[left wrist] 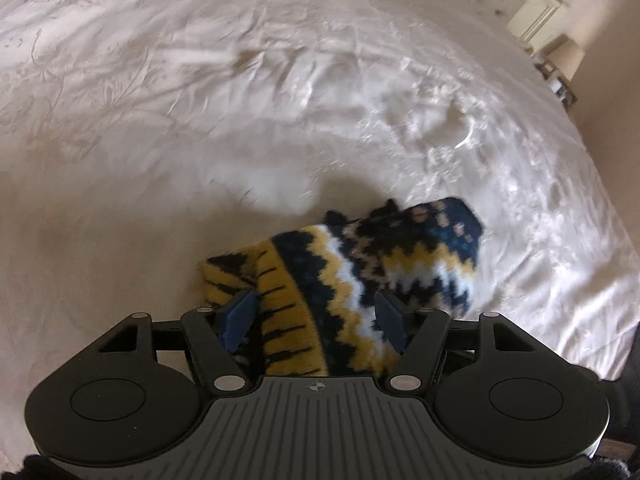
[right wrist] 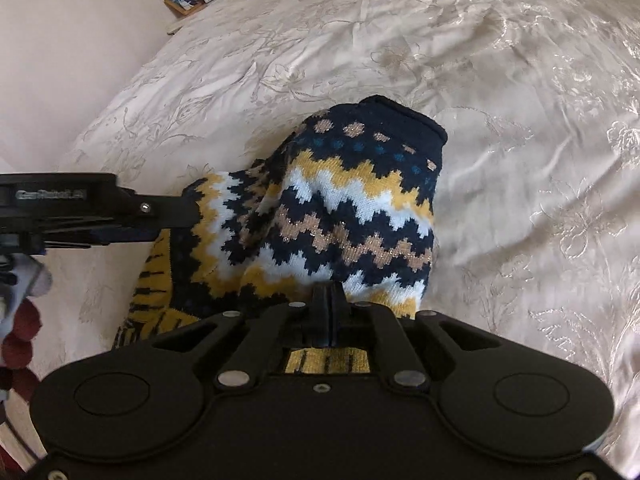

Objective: Fold small clothes

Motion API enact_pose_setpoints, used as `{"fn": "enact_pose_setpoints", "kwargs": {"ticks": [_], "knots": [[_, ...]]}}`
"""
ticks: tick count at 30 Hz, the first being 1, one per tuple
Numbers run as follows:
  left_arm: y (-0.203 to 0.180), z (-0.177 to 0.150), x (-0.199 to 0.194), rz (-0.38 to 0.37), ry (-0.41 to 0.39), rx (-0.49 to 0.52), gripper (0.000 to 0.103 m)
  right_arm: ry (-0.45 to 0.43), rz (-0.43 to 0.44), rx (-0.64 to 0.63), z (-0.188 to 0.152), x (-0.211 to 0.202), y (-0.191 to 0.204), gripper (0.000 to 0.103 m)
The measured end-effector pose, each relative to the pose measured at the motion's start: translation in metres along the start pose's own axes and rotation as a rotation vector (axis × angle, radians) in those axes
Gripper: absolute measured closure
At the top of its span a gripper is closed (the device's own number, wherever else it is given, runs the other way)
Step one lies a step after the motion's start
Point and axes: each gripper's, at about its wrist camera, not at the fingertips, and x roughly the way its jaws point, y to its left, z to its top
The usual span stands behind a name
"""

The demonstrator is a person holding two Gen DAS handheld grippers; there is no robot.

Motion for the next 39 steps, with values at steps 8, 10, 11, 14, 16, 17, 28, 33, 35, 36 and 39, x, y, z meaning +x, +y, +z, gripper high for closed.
{"fn": "enact_pose_setpoints", "kwargs": {"ticks": [8,10,11,14,16,17,28,33,35,36,39], "knots": [[0.015,-0.006,0.020,-0.108,0.087,-0.095,0.025,0.001,0.002,-0.007,0.001,0.003,0.000,0.090],[0.015,-0.006,0.020,-0.092,0.075,-0.112,0.061,0.001,0.002,-0.008,0.001,0.002,0.000,0.090],[0.013,-0.006,0.019,-0.037,0.074,-0.113,0.071,0.000,0.003,-0.006,0.000,0.002,-0.001,0.090],[0.011,-0.007,0.012,-0.064,0.047,-0.101,0.083,-0.007,0.004,-0.004,0.000,0.001,-0.001,0.090],[0.008,-0.010,0.006,-0.088,0.021,-0.064,0.086,-0.010,0.005,-0.001,-0.001,0.001,-0.001,0.090],[0.004,-0.011,0.002,-0.085,0.007,-0.032,0.087,-0.012,0.006,-0.001,-0.001,0.001,-0.002,0.090],[0.030,-0.014,-0.004,0.028,-0.023,-0.019,0.087,-0.075,-0.027,-0.079,0.008,-0.020,0.014,0.051],[0.021,-0.007,0.016,0.053,-0.005,0.070,0.083,-0.023,-0.073,-0.186,-0.004,-0.009,0.029,0.025],[0.025,-0.003,0.023,0.024,0.009,0.068,0.079,0.027,-0.110,-0.215,-0.014,0.007,0.025,0.023],[0.027,-0.002,0.022,0.016,0.014,0.065,0.078,0.025,-0.105,-0.193,-0.016,0.008,0.020,0.022],[0.031,-0.003,0.004,0.000,-0.016,0.052,0.078,0.009,-0.081,-0.100,-0.013,-0.005,0.008,0.022]]}}
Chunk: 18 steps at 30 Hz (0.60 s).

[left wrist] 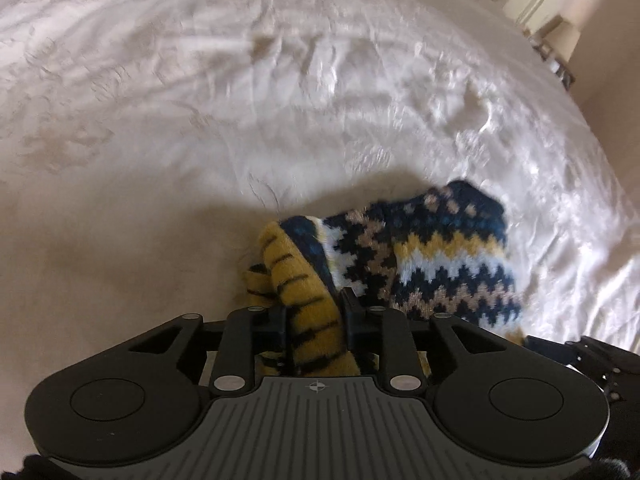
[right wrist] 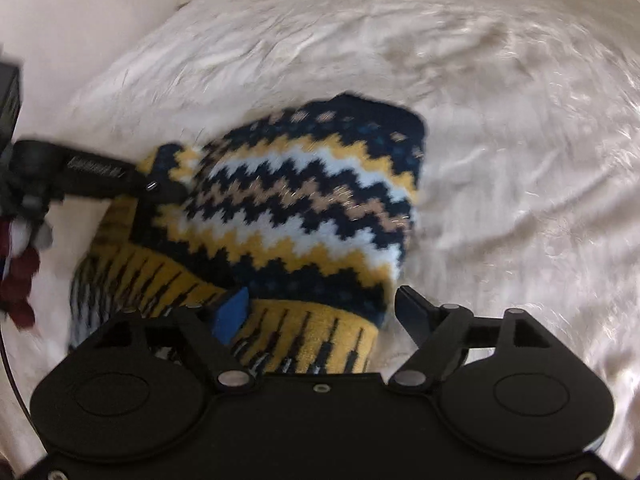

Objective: Fold small clothes

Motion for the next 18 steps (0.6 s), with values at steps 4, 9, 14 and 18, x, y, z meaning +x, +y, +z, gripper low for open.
{"fn": "enact_pose_setpoints", "kwargs": {"ticks": [4,9,14,18], "knots": [[-0.005,-0.010,-0.035,0.037,-0.049,0.003,0.076,-0.056,0.021,-0.002,-0.007,-0.032,-0.001,0.021],[-0.017,-0.046,-0.052,0.013,-0.023,0.011,0.075,0.003,0.009,-0.035,-0.037,-0.037,0.005,0.021],[-0.019,-0.075,-0.049,-0.005,0.049,-0.021,0.074,0.099,-0.048,0.001,-0.071,-0.029,-0.008,0.019],[-0.020,-0.078,-0.050,0.003,0.066,-0.020,0.065,0.064,-0.018,0.020,-0.067,-0.048,-0.014,0.018]]}}
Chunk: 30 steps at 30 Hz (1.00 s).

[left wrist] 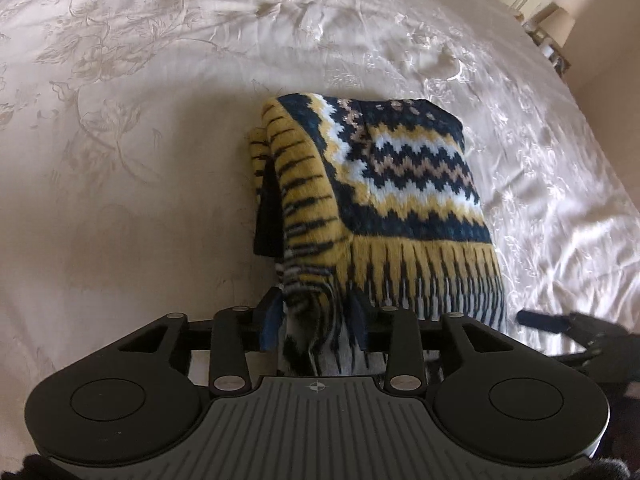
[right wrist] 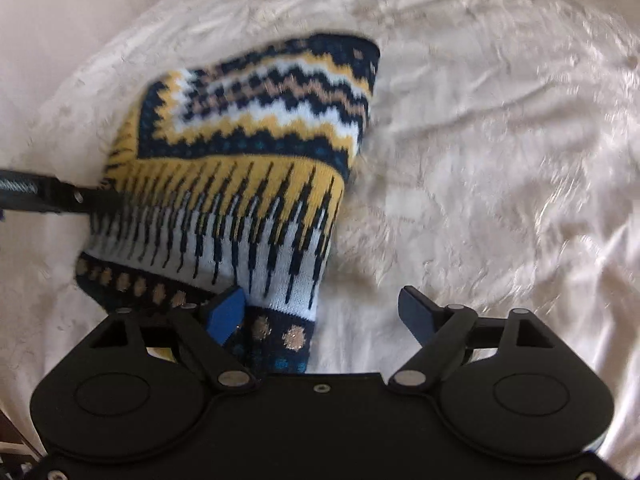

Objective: Fold small clothes

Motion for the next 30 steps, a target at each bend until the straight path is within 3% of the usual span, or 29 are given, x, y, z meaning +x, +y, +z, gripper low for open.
{"fn": "enact_pose_setpoints", "kwargs": {"ticks": [4,6,9,13,18,21,30], "knots": [[0.000,0.003,0.000,0.014,0.000,-0.015,0.042,-0.050,0.026,0.032,0.018,-0.012,-0.010,0.018],[-0.002,0.004,-0.002,0.018,-0.010,-0.007,0.036,-0.072,0.039,0.052,0.030,-0.013,-0.015,0.017],[-0.004,0.007,-0.003,0.027,-0.016,0.005,0.024,-0.097,0.067,0.075,0.049,-0.008,-0.022,0.008],[-0.006,0.007,-0.003,0.032,-0.015,0.013,0.023,-0.117,0.099,0.099,0.073,0.001,-0.026,0.000],[-0.005,0.004,-0.003,0.022,-0.015,0.015,0.021,-0.107,0.127,0.099,0.093,0.018,-0.028,0.000],[-0.006,-0.004,0.002,0.012,0.001,0.018,0.011,-0.084,0.172,0.107,0.101,0.031,-0.031,0.000],[0.001,-0.024,0.035,-0.022,0.067,-0.011,0.008,0.039,0.288,0.200,0.107,0.083,-0.042,0.000]]}}
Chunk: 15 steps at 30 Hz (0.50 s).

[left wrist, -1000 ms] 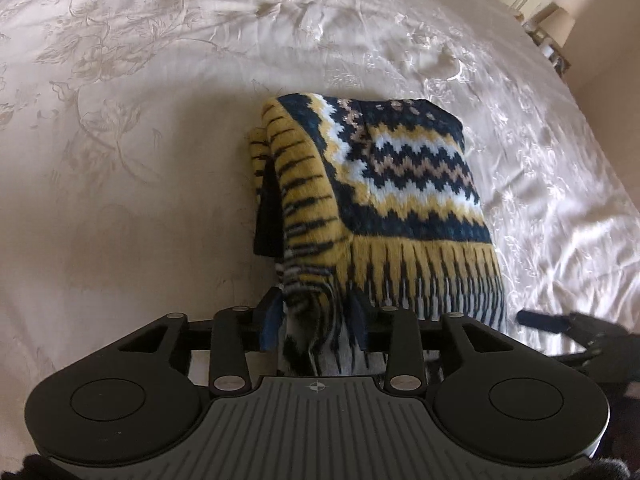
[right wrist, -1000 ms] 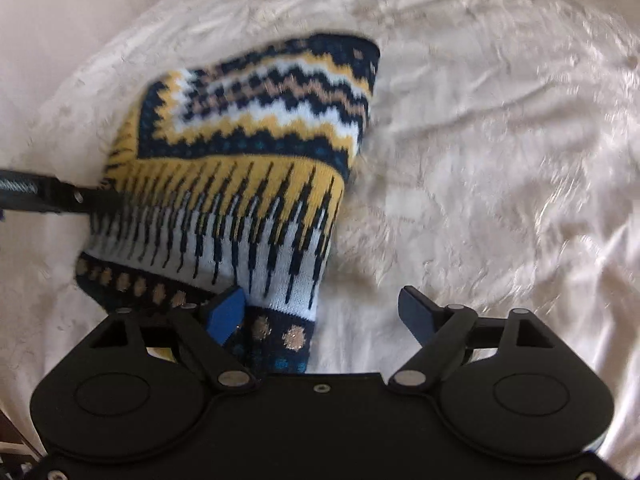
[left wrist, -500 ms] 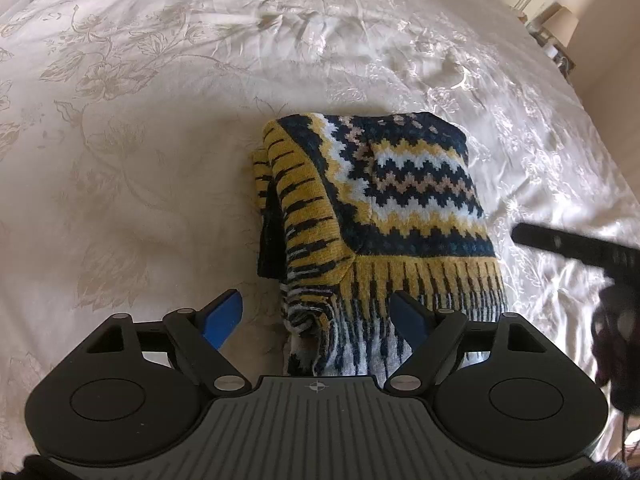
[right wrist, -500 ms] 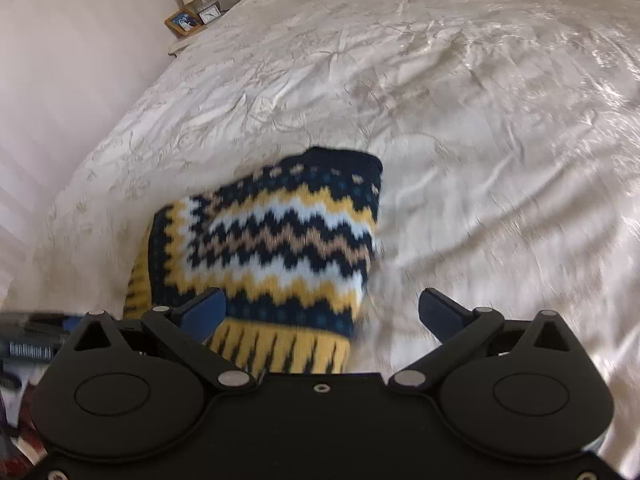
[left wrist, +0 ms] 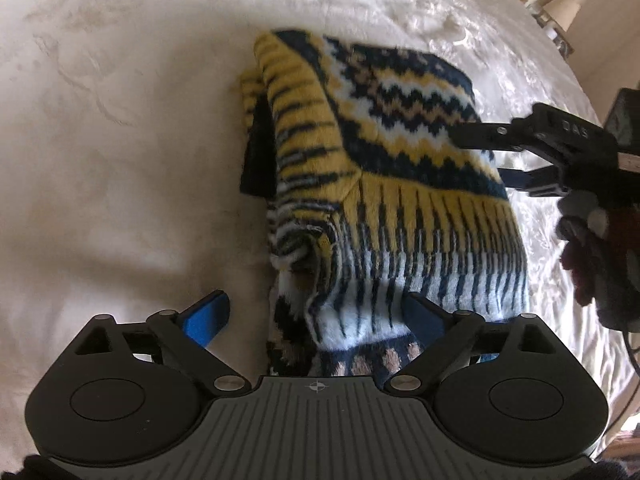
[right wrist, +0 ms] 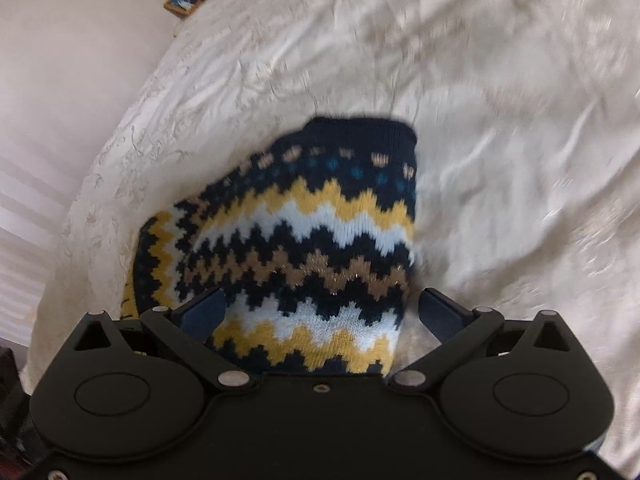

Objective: Fold small clothes

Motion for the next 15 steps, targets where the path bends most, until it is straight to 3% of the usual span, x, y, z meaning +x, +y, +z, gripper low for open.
{"fn": "enact_pose_setpoints", "kwargs": {"ticks": [4,11,13,14,15], "knots": [[0.002,0.003,0.013,-0.042,-0.001,-0.020,0.001,0.034,0.061,0.019,0.001,0.018,-0.002,0.000],[0.003,0.017,0.030,-0.163,-0.018,-0.003,0.001,0.023,0.111,0.089,0.008,0.021,-0.007,0.000],[0.005,0.019,0.030,-0.189,-0.013,-0.014,0.002,0.027,0.104,0.102,0.007,0.019,-0.007,0.008],[0.006,0.017,0.030,-0.188,-0.011,-0.025,0.006,0.025,0.076,0.100,0.007,0.016,-0.005,0.028],[0.007,0.019,0.028,-0.193,-0.006,-0.037,0.023,0.019,0.050,0.089,0.006,0.013,-0.003,0.037]]}}
